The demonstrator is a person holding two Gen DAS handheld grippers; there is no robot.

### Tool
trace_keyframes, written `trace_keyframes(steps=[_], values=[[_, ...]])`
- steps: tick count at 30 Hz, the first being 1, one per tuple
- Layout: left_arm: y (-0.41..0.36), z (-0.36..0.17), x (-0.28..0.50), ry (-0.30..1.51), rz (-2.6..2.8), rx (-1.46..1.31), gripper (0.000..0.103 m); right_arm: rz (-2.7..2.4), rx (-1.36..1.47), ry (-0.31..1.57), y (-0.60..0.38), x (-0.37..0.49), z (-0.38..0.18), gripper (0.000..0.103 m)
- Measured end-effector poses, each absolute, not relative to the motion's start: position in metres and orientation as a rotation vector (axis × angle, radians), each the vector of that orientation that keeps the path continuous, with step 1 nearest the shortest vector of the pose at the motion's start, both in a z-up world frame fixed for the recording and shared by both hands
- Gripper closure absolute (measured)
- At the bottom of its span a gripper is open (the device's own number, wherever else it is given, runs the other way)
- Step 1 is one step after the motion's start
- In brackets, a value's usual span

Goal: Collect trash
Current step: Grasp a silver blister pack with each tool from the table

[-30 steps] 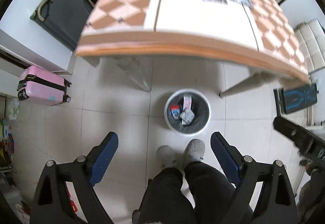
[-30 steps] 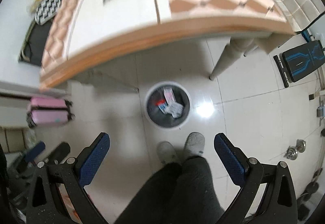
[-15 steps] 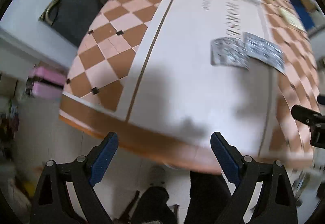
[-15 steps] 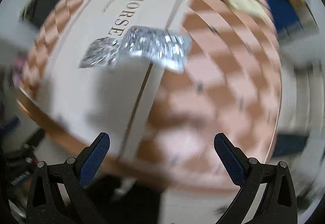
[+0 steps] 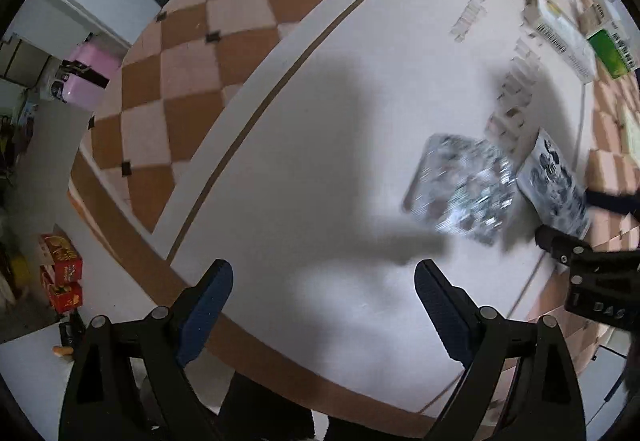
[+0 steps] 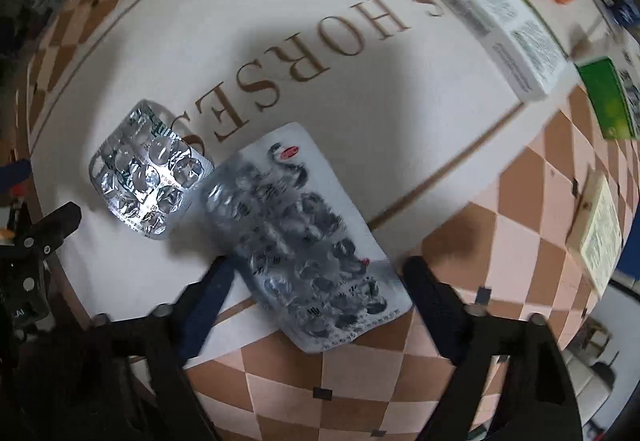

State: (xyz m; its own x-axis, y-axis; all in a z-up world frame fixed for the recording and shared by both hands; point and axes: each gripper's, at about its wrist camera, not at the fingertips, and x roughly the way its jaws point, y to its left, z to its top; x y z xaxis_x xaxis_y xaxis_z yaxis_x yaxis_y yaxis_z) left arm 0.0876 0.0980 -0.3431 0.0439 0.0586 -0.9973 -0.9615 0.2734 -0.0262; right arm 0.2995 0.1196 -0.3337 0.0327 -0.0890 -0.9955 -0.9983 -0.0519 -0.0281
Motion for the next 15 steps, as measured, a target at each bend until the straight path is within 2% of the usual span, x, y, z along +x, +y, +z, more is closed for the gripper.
trace_keyframes(steps=[2,9,10,11,13,15], values=[[0.102,-0.336,0.093,1.238,0.992,-0.959,0.01,1.109,-1.246,1.302,0.113,0.315,-0.33,0.032],[0.121,-0.347,0.134,1.267,0.83,-0.962,0.01,0.725,-0.681,1.587,0.045,0.414,-0.321,0.031],[0.123,-0.352,0.142,1.286,0.809,-0.948,0.011,0.705,-0.629,1.631,0.037,0.424,-0.322,0.026],[0.125,-0.356,0.148,1.305,0.798,-0.932,0.011,0.721,-0.591,1.638,0.037,0.43,-0.32,0.016],[0.13,-0.36,0.155,1.314,0.792,-0.909,0.012,0.712,-0.581,1.617,0.037,0.44,-0.317,0.012],[0.134,-0.361,0.155,1.312,0.815,-0.878,0.03,0.713,-0.612,1.575,0.043,0.446,-0.315,0.012]])
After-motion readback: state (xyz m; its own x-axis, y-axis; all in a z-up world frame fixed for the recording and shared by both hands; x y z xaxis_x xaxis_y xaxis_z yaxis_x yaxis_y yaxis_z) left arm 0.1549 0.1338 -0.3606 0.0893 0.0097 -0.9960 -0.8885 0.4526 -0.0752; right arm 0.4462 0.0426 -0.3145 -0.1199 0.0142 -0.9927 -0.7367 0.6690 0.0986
